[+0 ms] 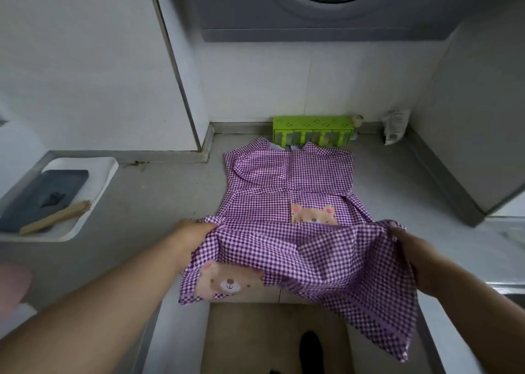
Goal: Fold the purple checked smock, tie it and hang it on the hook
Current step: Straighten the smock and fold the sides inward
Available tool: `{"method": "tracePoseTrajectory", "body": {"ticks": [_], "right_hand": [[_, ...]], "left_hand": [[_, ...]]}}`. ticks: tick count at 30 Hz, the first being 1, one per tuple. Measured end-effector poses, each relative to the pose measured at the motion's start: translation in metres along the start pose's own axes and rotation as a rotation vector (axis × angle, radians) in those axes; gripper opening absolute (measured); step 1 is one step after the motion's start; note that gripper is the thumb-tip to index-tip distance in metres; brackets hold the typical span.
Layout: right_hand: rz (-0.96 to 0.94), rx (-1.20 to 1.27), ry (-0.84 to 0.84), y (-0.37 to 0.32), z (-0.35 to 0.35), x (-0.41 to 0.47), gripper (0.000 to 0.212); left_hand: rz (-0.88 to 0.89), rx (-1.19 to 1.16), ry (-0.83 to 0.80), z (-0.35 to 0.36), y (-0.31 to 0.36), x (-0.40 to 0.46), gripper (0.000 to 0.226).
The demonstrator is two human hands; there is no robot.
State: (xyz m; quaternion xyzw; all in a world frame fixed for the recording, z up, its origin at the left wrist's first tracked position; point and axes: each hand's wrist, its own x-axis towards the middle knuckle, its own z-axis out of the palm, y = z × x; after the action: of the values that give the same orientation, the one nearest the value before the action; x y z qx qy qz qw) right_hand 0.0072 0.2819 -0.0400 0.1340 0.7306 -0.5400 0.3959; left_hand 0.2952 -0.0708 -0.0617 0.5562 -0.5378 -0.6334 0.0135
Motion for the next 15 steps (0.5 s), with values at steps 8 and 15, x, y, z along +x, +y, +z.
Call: {"method": "tracePoseTrajectory", "body": {"ticks": [8, 15], "right_hand": [[0.004, 0.092, -0.038, 0.009, 0.013, -0.023, 0.028], [-0.38, -0.13, 0.214, 0.003, 0.024, -0.031, 0.057]], "left_hand": [[0.104, -0.07, -0.143, 0.011, 0.021, -0.043, 0.023], [0.048, -0.26, -0.442, 0.01, 0.037, -0.054, 0.049]]}}
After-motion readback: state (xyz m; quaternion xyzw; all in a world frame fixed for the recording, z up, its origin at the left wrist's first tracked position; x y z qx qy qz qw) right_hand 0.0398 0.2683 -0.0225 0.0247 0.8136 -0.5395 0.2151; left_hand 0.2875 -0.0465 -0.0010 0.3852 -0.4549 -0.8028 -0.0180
